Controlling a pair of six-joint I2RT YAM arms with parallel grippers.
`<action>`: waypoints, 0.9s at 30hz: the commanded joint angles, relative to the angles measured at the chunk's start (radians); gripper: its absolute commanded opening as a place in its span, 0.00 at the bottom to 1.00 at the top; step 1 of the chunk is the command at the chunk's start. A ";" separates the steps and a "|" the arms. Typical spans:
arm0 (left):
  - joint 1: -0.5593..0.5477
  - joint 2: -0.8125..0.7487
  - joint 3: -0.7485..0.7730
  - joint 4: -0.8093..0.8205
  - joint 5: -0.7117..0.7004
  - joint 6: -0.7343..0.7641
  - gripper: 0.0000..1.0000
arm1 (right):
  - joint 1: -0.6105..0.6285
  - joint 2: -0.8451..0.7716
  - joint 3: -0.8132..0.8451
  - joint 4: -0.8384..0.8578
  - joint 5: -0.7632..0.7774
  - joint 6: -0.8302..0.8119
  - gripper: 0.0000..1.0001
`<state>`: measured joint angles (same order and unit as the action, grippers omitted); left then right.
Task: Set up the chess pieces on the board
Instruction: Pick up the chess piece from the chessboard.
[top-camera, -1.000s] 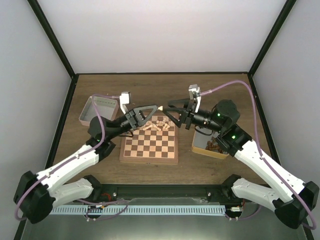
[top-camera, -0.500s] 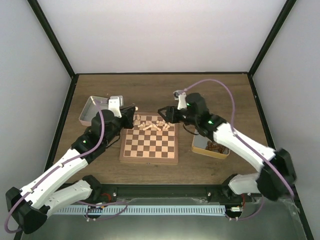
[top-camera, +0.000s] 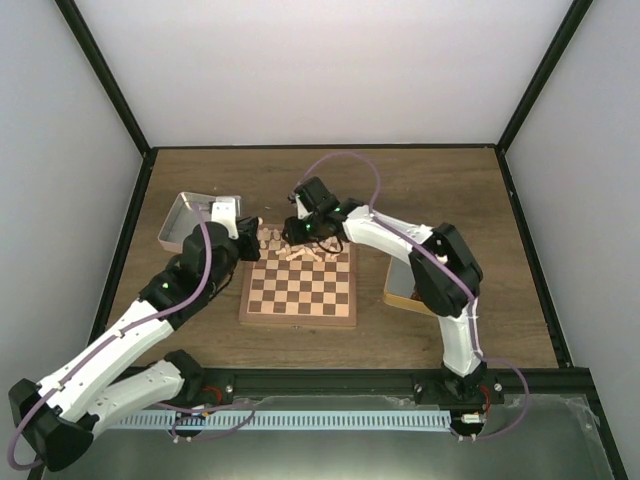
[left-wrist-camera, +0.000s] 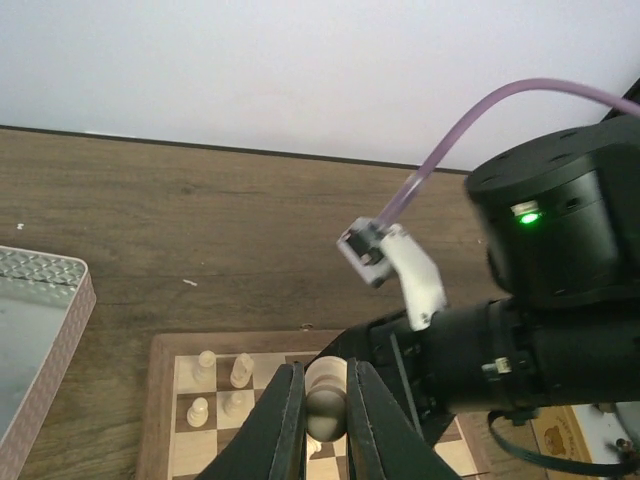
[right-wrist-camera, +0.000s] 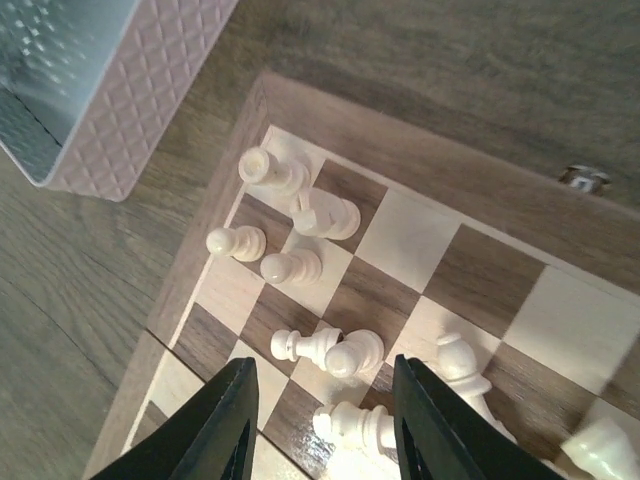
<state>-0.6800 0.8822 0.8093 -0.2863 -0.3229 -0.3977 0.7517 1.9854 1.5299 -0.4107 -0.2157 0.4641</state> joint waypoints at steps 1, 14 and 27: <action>0.006 -0.014 -0.016 0.011 0.003 0.021 0.04 | 0.015 0.058 0.093 -0.091 0.004 -0.052 0.39; 0.007 -0.007 -0.026 0.026 0.022 0.016 0.04 | 0.034 0.156 0.163 -0.128 0.017 -0.116 0.34; 0.008 0.008 -0.029 0.030 0.035 0.012 0.04 | 0.037 0.134 0.113 -0.126 0.050 -0.125 0.10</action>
<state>-0.6777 0.8814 0.7887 -0.2779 -0.3016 -0.3889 0.7780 2.1410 1.6489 -0.5365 -0.1936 0.3504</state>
